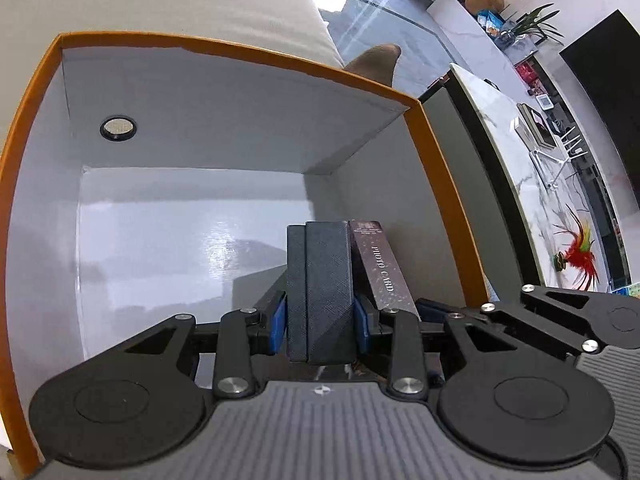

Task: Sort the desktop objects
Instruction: 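Lower both boxes into the orange box and open both grippers, then withdraw both tools from the orange box toward the remaining items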

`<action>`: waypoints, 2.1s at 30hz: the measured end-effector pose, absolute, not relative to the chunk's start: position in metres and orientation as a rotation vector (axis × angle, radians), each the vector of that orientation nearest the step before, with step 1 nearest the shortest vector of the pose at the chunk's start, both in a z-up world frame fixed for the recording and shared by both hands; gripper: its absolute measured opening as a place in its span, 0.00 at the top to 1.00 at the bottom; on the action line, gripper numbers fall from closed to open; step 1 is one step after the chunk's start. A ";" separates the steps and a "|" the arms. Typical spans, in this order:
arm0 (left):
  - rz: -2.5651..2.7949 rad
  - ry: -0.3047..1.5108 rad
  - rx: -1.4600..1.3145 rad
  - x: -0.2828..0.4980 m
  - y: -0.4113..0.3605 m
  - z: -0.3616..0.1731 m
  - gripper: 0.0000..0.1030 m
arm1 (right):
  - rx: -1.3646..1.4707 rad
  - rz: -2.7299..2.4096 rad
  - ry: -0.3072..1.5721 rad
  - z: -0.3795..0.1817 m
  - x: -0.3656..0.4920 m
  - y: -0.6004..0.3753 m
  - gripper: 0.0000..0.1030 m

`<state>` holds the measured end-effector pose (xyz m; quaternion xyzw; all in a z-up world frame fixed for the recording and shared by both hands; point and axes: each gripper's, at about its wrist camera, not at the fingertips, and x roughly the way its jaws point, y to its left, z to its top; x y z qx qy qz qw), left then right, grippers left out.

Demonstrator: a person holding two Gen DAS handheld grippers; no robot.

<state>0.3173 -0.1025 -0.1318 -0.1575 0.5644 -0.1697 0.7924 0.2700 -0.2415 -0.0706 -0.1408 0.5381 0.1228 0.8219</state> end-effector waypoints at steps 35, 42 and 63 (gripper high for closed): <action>-0.428 1.278 -0.408 0.316 -0.103 -0.130 0.56 | -0.446 0.365 1.067 -0.048 0.252 -0.257 0.71; -0.413 1.282 -0.534 0.321 -0.095 -0.141 0.55 | -0.456 0.380 1.059 -0.050 0.253 -0.261 0.69; -0.415 1.119 -0.309 0.274 -0.093 -0.077 0.64 | -0.411 0.406 1.116 -0.050 0.247 -0.263 0.69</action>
